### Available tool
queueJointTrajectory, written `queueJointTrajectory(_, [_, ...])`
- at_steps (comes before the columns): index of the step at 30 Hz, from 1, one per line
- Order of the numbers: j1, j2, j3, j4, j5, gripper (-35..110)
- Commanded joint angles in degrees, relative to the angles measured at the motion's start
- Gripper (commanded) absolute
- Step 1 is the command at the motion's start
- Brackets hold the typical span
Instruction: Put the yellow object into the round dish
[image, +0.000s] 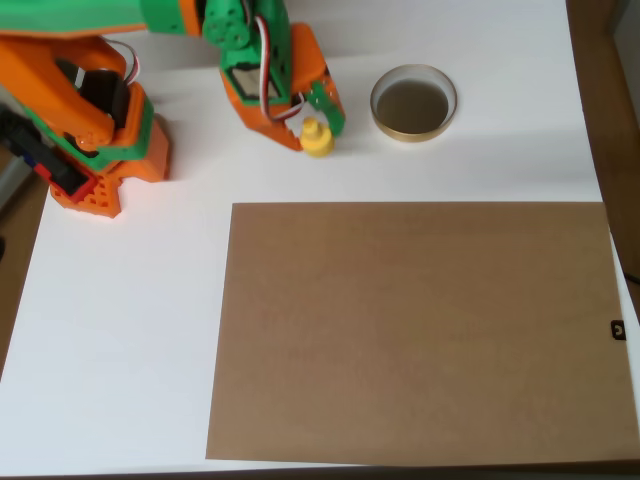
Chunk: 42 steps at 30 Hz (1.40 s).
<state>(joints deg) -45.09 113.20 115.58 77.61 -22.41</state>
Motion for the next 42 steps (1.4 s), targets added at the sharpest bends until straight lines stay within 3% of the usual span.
queueJointTrajectory(1, [-4.6, -0.6, -5.8, 1.7, 0.0, 0])
queueJointTrajectory(22, [-11.4, -34.8, -43.2, 7.7, 4.6, 0])
queueJointTrajectory(42, [-17.3, -51.3, -58.3, 8.3, 6.1, 0])
